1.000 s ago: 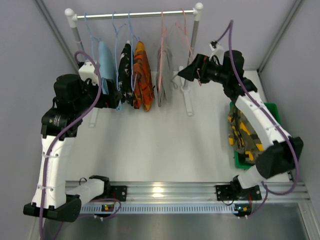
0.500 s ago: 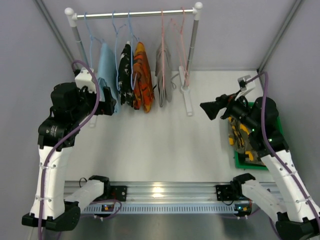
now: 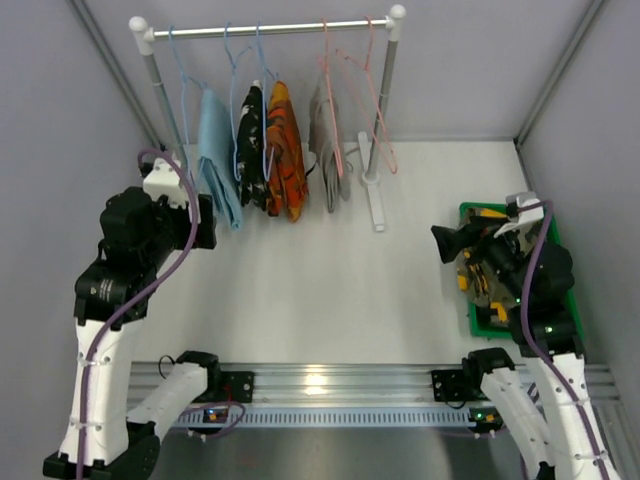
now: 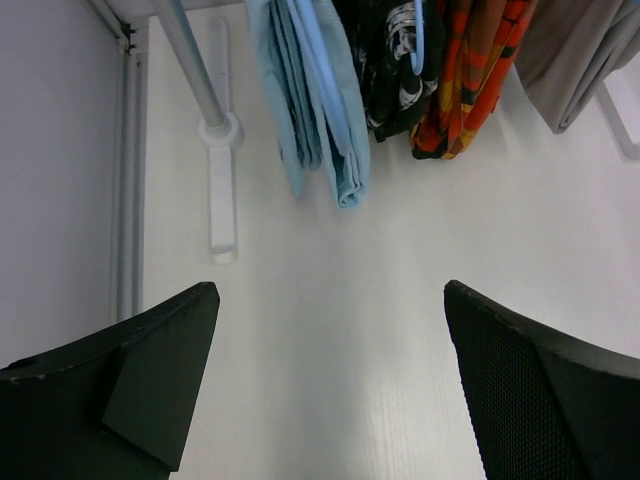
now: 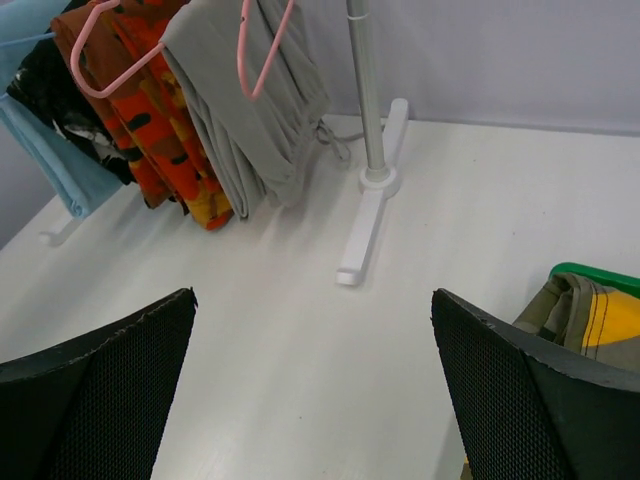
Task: Remove the trousers from the hanger
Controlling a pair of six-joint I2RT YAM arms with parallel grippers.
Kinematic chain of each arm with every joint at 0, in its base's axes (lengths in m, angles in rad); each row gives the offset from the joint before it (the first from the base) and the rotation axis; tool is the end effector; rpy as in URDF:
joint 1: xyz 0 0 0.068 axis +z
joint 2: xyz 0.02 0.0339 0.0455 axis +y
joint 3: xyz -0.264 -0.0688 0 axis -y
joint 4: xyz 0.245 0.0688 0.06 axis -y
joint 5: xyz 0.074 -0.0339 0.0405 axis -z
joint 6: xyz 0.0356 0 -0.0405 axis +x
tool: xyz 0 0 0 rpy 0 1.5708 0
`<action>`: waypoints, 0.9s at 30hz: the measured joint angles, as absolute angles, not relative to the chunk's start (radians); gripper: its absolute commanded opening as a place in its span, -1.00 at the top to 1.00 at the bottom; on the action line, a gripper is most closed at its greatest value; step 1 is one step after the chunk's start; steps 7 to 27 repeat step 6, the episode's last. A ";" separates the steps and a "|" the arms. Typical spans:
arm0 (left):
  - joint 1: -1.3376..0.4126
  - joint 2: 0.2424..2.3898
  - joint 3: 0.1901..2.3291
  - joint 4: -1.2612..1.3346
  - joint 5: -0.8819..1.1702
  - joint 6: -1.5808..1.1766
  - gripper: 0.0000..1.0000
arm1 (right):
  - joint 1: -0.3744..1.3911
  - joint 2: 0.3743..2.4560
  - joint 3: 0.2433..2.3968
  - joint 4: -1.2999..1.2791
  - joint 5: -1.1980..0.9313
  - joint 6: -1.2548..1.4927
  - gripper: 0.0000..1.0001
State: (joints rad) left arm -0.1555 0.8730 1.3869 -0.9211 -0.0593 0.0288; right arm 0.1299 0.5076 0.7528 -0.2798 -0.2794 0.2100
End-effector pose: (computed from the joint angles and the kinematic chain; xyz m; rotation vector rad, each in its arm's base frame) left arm 0.1335 -0.0188 0.4451 0.1435 1.9721 -0.0238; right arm 0.1183 0.0254 0.3558 -0.1541 1.6184 0.4864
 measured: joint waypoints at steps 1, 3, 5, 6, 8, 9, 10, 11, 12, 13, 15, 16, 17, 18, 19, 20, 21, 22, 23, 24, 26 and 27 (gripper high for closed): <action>-0.155 0.864 1.382 -0.921 -0.070 0.030 -0.98 | 0.126 0.503 0.753 -0.279 -0.281 0.204 -0.99; -0.155 0.852 1.376 -0.920 -0.088 0.030 -0.98 | 0.123 0.496 0.753 -0.279 -0.284 0.192 -0.99; -0.155 0.846 1.370 -0.918 -0.102 0.030 -0.98 | 0.122 0.496 0.753 -0.279 -0.286 0.183 -0.99; -0.155 0.843 1.367 -0.916 -0.111 0.030 -0.98 | 0.122 0.496 0.753 -0.280 -0.288 0.179 -0.99; -0.155 0.843 1.367 -0.916 -0.111 0.030 -0.98 | 0.122 0.496 0.753 -0.280 -0.288 0.179 -0.99; -0.155 0.843 1.367 -0.916 -0.111 0.030 -0.98 | 0.122 0.496 0.753 -0.280 -0.288 0.179 -0.99; -0.155 0.843 1.367 -0.916 -0.111 0.030 -0.98 | 0.122 0.496 0.753 -0.280 -0.288 0.179 -0.99; -0.155 0.843 1.367 -0.916 -0.111 0.030 -0.98 | 0.122 0.496 0.753 -0.280 -0.288 0.179 -0.99; -0.155 0.843 1.367 -0.916 -0.111 0.030 -0.98 | 0.122 0.496 0.753 -0.280 -0.288 0.179 -0.99; -0.155 0.843 1.367 -0.916 -0.111 0.030 -0.98 | 0.122 0.496 0.753 -0.280 -0.288 0.179 -0.99; -0.155 0.843 1.367 -0.916 -0.111 0.030 -0.98 | 0.122 0.496 0.753 -0.280 -0.288 0.179 -0.99; -0.155 0.843 1.367 -0.916 -0.111 0.030 -0.98 | 0.122 0.496 0.753 -0.280 -0.288 0.179 -0.99; -0.155 0.843 1.367 -0.916 -0.111 0.030 -0.98 | 0.122 0.496 0.753 -0.280 -0.288 0.179 -0.99; -0.155 0.843 1.367 -0.916 -0.111 0.030 -0.98 | 0.122 0.496 0.753 -0.280 -0.288 0.179 -0.99; -0.155 0.843 1.367 -0.916 -0.111 0.030 -0.98 | 0.122 0.496 0.753 -0.280 -0.288 0.179 -0.99; -0.155 0.843 1.367 -0.916 -0.111 0.030 -0.98 | 0.122 0.496 0.753 -0.280 -0.288 0.179 -0.99; -0.155 0.843 1.367 -0.916 -0.111 0.030 -0.98 | 0.122 0.496 0.753 -0.280 -0.288 0.179 -0.99; -0.155 0.843 1.367 -0.916 -0.111 0.030 -0.98 | 0.122 0.496 0.753 -0.280 -0.288 0.179 -0.99; -0.155 0.843 1.367 -0.916 -0.111 0.030 -0.98 | 0.122 0.496 0.753 -0.280 -0.288 0.179 -0.99; -0.155 0.843 1.367 -0.916 -0.111 0.030 -0.98 | 0.122 0.496 0.753 -0.280 -0.288 0.179 -0.99; -0.155 0.843 1.367 -0.916 -0.111 0.030 -0.98 | 0.122 0.496 0.753 -0.280 -0.288 0.179 -0.99; -0.155 0.843 1.367 -0.916 -0.111 0.030 -0.98 | 0.122 0.496 0.753 -0.280 -0.288 0.179 -0.99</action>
